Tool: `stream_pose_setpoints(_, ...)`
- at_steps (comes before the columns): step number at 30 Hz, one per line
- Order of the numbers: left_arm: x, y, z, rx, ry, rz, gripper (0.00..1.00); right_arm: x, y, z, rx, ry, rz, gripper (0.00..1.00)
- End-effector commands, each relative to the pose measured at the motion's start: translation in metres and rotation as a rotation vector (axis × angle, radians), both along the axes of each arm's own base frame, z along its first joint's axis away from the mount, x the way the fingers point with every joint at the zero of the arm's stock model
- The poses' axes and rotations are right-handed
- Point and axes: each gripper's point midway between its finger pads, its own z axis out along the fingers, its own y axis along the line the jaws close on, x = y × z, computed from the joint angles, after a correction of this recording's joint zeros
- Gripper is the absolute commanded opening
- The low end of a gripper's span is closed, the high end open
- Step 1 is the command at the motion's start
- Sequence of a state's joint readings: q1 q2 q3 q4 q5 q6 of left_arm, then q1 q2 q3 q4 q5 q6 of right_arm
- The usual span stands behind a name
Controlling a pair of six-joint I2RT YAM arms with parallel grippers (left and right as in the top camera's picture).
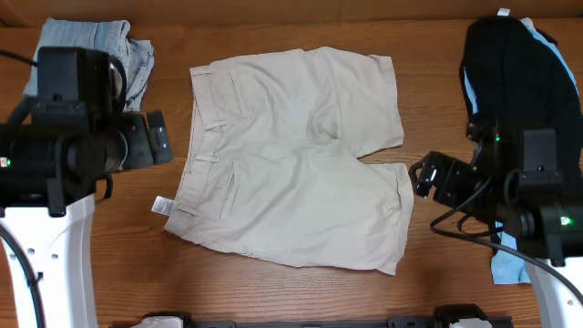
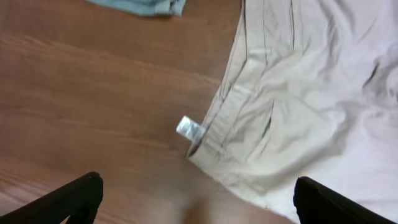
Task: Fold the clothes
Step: 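Move both grippers to the bottom edges of the shorts legs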
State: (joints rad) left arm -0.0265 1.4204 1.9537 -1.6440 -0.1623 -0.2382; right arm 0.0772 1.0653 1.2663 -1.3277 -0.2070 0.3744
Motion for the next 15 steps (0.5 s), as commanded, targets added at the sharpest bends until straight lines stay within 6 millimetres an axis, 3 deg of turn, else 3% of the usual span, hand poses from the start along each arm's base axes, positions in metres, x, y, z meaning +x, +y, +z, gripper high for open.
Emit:
stream_pose_setpoints(1, 0.004, -0.008, -0.023, -0.029, 0.075, -0.004, 1.0, -0.009, 0.011, -0.023, 0.038, 0.091, -0.03, 0.96)
stream_pose_setpoints(6, 0.005, -0.01, -0.078, -0.033, 0.197, -0.006, 1.0, -0.02, 0.026, -0.063, 0.069, 0.197, -0.07, 0.95)
stream_pose_setpoints(11, 0.0, -0.03, -0.148, -0.143, 0.317, -0.039, 1.0, -0.029, 0.035, -0.099, 0.063, 0.253, -0.058, 0.95)
stream_pose_setpoints(15, -0.012, -0.037, -0.191, -0.193, 0.384, -0.026, 1.0, -0.041, 0.035, -0.132, 0.05, 0.321, -0.091, 0.94)
